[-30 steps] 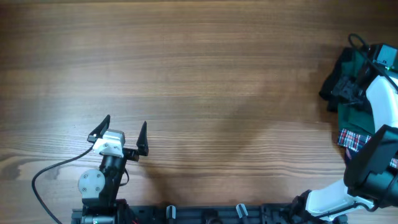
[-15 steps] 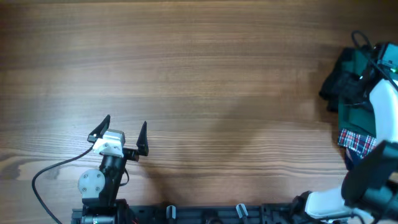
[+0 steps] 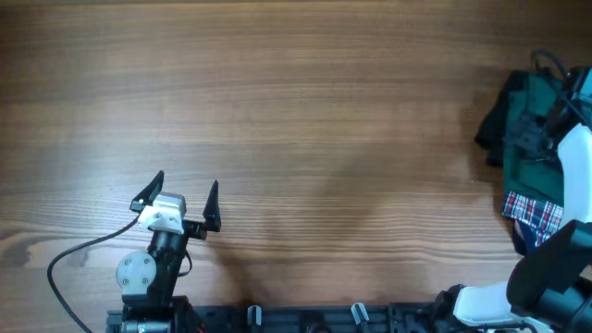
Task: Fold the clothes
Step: 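Close the right gripper on the green garment's edge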
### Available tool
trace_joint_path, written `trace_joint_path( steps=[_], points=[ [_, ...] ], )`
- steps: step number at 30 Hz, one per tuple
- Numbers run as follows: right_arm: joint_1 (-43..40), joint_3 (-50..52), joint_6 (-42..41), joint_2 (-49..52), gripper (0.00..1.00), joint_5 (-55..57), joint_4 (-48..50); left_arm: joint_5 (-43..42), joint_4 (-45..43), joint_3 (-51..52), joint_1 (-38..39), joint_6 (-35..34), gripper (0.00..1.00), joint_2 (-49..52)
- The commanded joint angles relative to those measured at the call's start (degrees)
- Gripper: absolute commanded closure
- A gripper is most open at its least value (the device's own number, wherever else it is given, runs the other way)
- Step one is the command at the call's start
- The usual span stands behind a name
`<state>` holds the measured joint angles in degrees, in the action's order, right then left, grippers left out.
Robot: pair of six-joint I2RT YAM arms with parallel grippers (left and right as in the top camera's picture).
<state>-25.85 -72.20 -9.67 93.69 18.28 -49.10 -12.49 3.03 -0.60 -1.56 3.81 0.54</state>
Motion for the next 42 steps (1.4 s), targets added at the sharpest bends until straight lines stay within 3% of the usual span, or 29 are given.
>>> trace_joint_path(
  steps=[1, 16, 32, 36, 39, 42],
  points=[
    [-1.5, -0.1, 3.4, 1.7, 0.00, -0.6, 0.7, -0.9, 0.2, 0.3, -0.2, 0.3, 0.00, -0.2],
    [-0.9, -0.1, 6.7, 5.7, 0.00, -6.8, 3.0, -0.9, 0.2, 0.3, -0.2, 0.3, 0.00, -0.2],
    [-1.7, 0.0, 6.1, 10.0, 0.02, 0.0, 3.1, -0.9, 0.2, 0.3, -0.2, 0.3, 0.00, -0.2],
    [-2.6, 0.0, 6.3, 10.0, 0.18, -0.1, 3.4, -0.9, 0.2, 0.3, -0.2, 0.3, 0.00, -0.2],
    [-3.1, 0.0, 6.3, 10.0, 0.49, -0.1, 3.4, -0.9, 0.2, 0.3, -0.2, 0.3, 0.00, -0.2],
    [-3.3, 0.0, 6.2, 10.0, 0.70, 0.0, 3.4, -0.9, 0.2, 0.3, -0.2, 0.3, 0.00, -0.2]
  ],
)
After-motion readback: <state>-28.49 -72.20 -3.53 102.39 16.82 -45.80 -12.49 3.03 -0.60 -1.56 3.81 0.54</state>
